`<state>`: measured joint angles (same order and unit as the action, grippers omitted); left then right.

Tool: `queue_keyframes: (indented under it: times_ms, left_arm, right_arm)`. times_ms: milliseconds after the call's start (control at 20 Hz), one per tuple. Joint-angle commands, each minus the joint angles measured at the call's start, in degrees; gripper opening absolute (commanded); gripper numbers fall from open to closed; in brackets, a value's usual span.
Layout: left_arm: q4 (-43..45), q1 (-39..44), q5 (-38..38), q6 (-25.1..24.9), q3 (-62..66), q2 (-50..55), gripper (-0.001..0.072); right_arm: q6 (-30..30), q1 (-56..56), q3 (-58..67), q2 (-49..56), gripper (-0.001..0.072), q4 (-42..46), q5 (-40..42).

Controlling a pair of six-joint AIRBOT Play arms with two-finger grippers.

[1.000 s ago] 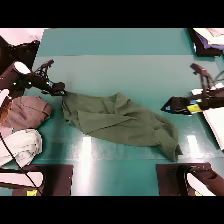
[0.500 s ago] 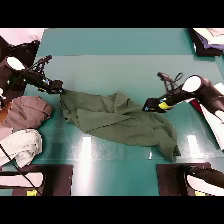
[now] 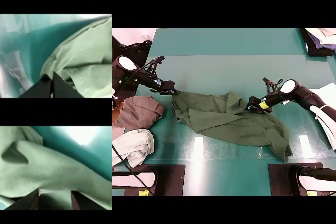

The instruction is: Fold the shirts.

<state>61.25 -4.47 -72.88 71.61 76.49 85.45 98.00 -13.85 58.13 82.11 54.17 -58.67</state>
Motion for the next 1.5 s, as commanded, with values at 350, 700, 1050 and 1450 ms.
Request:
queue_keyframes:
  times_ms: [350,700,1050,1450]
  left_arm:
    - [-0.1,0.0,-0.1,0.0,0.0,0.0,0.0024]
    - [0.0,0.0,-1.7,0.0,0.0,0.0,0.0024]
    - [-0.1,0.0,-1.5,0.0,0.0,0.0,0.0024]
    - [-0.2,0.0,-0.6,0.0,4.9,-5.2,0.0023]
  right_arm:
    - [-4.6,0.8,0.0,-10.7,0.0430,10.3,-2.8]
    - [-19.9,1.2,0.0,-4.7,0.0430,9.9,4.5]
    - [-21.2,1.1,0.0,0.3,0.0430,7.7,4.0]
    - [-23.5,2.3,2.0,-11.1,0.0013,7.0,10.9]
